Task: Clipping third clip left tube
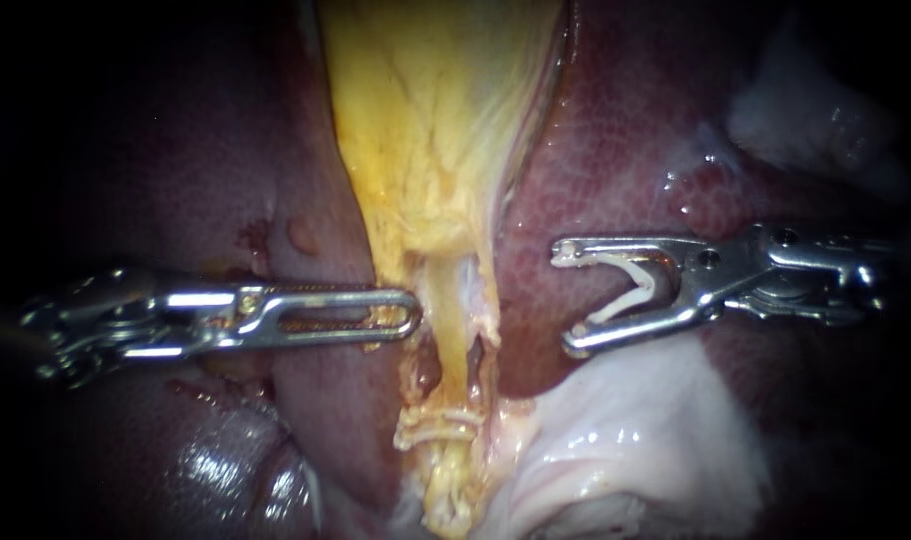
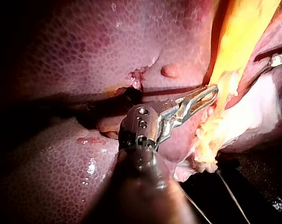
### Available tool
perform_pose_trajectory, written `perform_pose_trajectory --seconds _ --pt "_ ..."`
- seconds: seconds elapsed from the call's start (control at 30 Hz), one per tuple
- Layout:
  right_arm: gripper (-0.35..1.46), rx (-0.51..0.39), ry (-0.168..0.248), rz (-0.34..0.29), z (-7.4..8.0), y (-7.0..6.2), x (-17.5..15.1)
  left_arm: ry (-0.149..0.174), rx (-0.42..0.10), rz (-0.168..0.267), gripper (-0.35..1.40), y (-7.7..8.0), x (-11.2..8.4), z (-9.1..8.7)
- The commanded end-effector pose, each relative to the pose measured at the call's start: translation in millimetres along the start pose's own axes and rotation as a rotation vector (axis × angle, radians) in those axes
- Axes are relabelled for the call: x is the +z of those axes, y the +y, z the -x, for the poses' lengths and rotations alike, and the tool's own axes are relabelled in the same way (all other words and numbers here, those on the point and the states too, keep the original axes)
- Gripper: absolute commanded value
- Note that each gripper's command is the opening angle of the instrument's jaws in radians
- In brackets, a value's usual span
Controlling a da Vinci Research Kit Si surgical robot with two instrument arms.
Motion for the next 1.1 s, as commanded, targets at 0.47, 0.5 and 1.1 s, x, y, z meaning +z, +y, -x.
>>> perform_pose_trajectory --seconds 0.47,0.5,1.1 --pt "0.60 -0.007 0.002 -0.014 0.9 -0.3 1.4 -0.080 -0.037 0.014 -0.35 -0.6 -10.2 7.6" --pt "0.60 -0.010 0.002 -0.015 1.2 -0.3 1.9 -0.083 -0.039 0.013 -0.35 -0.6 -10.5 7.7" --pt "0.60 0.042 -0.041 -0.067 12.3 2.3 12.0 -0.090 -0.041 0.022 -0.35 -1.2 -10.8 7.1"
